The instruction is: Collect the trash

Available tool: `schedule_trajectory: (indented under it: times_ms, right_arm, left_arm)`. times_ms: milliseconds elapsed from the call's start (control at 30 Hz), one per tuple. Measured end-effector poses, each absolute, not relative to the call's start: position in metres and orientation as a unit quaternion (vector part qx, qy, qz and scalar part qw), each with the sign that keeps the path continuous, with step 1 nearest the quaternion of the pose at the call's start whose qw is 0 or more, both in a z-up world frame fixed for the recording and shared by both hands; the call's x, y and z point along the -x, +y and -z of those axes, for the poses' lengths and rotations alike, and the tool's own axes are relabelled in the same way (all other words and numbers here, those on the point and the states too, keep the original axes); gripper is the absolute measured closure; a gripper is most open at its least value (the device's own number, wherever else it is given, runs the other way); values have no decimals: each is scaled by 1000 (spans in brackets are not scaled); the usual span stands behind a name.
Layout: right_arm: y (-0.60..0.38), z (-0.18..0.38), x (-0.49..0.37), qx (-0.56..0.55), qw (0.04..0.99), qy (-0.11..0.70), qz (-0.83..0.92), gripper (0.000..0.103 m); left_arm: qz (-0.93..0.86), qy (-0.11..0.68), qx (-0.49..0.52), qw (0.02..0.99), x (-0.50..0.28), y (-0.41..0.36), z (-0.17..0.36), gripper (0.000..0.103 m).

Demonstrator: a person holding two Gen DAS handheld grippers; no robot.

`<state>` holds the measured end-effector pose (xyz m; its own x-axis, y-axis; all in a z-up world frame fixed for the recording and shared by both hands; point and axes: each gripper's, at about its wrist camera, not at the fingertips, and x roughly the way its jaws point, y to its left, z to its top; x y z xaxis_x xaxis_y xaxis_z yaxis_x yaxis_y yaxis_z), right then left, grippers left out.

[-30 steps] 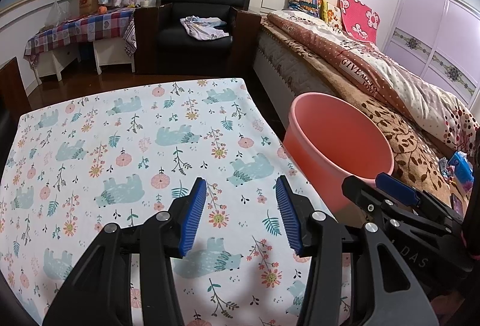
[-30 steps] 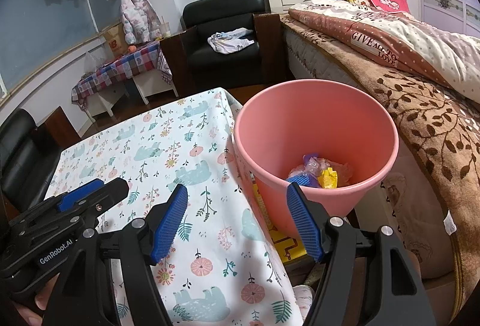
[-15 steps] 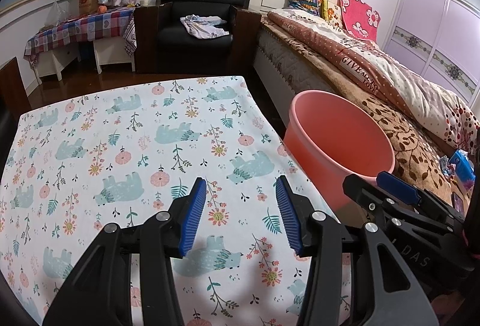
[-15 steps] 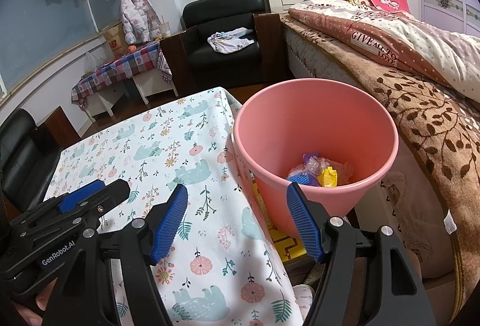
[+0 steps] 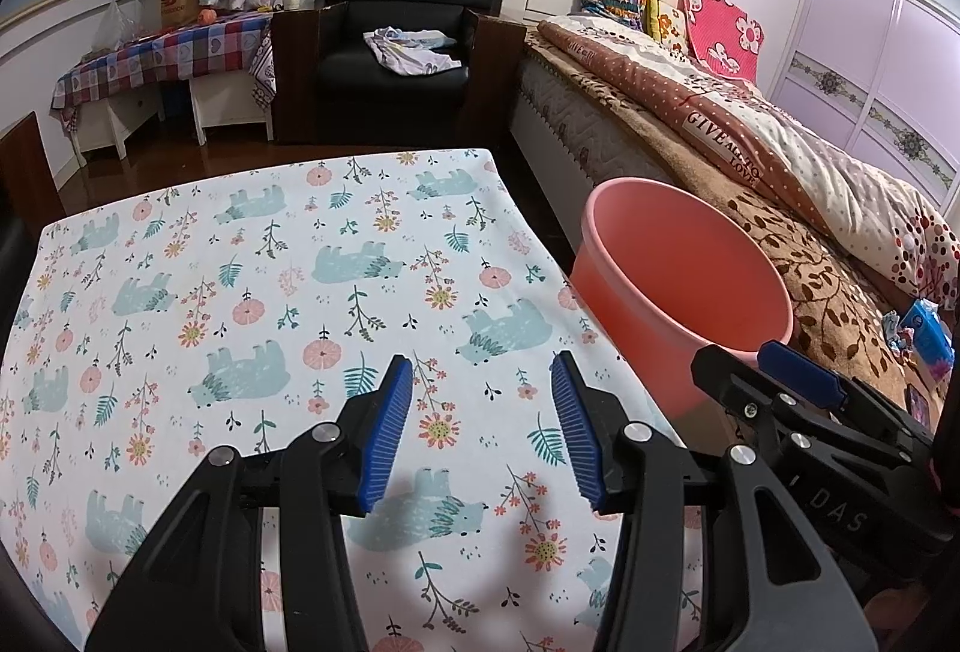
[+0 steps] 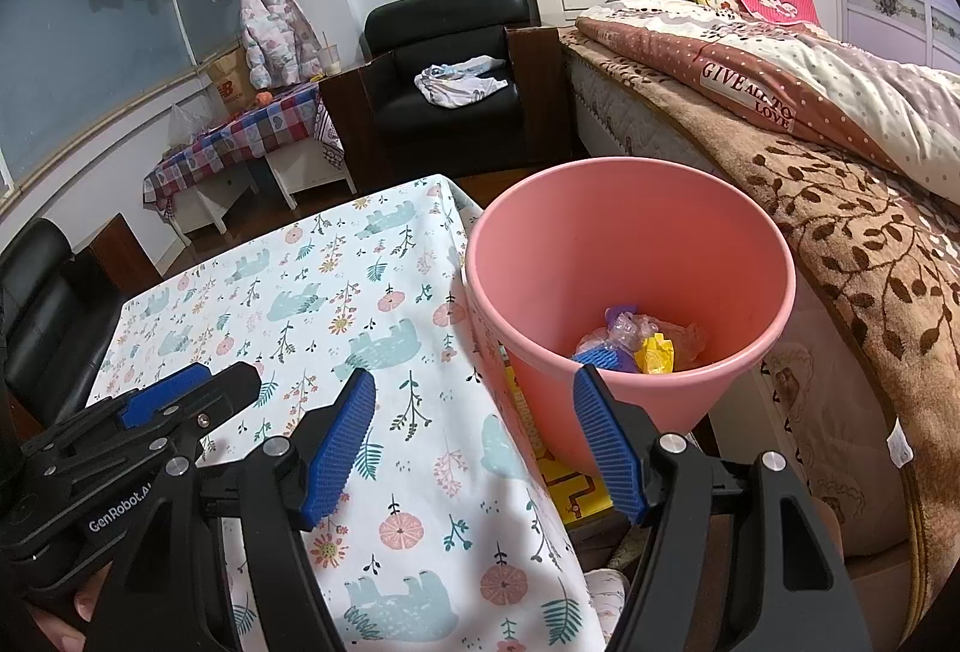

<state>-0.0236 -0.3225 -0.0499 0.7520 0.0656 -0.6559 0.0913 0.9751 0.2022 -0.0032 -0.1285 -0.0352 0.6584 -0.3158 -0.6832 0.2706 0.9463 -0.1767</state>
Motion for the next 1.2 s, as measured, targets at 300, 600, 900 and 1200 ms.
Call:
schedule_trajectory:
  times_ms: [300, 600, 900, 1200]
  right_arm:
    - [-323, 50, 24, -112, 929, 352, 7, 35]
    - [-322, 50, 23, -111, 930, 351, 7, 35]
    - [-323, 49, 24, -111, 930, 350, 7, 35]
    - [-323, 49, 24, -112, 930, 350, 7, 35]
  left_arm:
    - [134, 366, 12, 921, 6, -130, 33, 54]
    - [122, 353, 1, 928, 7, -131, 26, 54]
    - [124, 352, -2, 928, 9, -132, 25, 54]
    - [125, 352, -4, 927, 10, -134, 25, 54]
